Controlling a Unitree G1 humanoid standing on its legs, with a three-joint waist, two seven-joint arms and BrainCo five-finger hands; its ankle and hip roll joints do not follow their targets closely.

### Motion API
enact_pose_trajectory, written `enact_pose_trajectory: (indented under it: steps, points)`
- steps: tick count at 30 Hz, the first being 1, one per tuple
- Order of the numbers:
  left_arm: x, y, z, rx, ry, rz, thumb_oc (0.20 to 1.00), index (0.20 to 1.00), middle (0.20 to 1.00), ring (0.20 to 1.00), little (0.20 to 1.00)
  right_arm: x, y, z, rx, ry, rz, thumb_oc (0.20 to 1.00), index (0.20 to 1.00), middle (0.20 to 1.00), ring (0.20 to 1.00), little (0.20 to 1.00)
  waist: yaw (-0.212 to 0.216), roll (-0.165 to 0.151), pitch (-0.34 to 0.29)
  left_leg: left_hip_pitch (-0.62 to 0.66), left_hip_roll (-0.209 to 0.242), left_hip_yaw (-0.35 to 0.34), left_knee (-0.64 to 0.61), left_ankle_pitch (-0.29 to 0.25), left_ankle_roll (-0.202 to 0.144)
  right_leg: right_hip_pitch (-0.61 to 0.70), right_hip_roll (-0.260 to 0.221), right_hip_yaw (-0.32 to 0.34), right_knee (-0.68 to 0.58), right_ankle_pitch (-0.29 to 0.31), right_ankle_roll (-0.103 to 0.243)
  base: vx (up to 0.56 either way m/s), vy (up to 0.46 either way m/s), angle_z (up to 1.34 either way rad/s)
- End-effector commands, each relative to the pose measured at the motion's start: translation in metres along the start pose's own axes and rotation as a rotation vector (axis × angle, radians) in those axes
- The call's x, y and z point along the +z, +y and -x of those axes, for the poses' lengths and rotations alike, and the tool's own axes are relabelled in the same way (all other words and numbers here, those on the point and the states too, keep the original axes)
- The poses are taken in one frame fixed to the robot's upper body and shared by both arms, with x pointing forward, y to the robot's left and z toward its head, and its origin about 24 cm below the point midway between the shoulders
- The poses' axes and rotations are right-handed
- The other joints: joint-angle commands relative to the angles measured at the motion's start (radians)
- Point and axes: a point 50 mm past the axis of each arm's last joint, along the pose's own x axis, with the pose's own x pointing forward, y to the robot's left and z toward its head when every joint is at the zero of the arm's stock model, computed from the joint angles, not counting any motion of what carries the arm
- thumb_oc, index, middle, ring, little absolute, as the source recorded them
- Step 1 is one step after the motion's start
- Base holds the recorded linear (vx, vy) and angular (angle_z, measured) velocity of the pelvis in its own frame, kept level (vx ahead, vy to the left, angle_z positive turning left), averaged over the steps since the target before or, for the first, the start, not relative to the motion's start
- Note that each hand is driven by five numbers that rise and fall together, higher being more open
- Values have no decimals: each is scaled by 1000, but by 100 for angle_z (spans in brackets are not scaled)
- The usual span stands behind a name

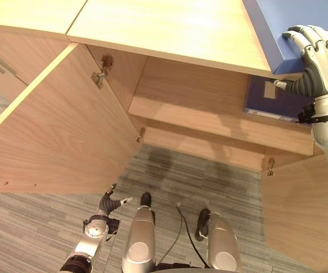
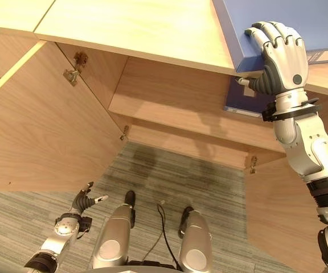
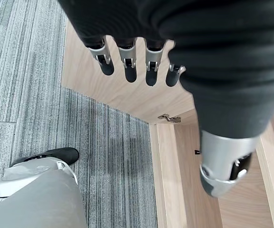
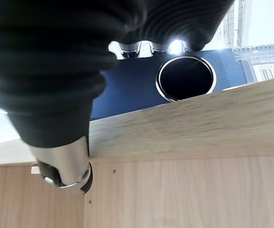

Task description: Put the empty folder in the office cabinet

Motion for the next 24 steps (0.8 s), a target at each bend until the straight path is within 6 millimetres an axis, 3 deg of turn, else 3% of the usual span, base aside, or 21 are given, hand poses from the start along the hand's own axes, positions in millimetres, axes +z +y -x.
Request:
enact_pose_trajectory:
  steps: [1,11,24]
  points:
    - [-2,8,5,12,-21,-12,1000,1000,1000,1000,1000,-4,0,-6,-2,60,-78,200,200,200,200,200,26,-16,-26,36,24,3,65,-106,6,84,4,41,-43,18,65,0,0,0]
    - [-1,7,4,17,-20,-3,1000,1000,1000,1000,1000,-4,-1,-1,-50,94,-111,200,200,200,200,200,22,-16,-29,35,21,2,72,-107,11,83,3,42,-39,17,63,0,0,0]
    - [1,5,2,35,-11,12,1000,1000,1000,1000,1000,7,-4,25,-131,133,-228,200,200,200,200,200,3,-17,-25,31,19,5,94,-118,20,78,4,46,-18,6,57,-2,0,0]
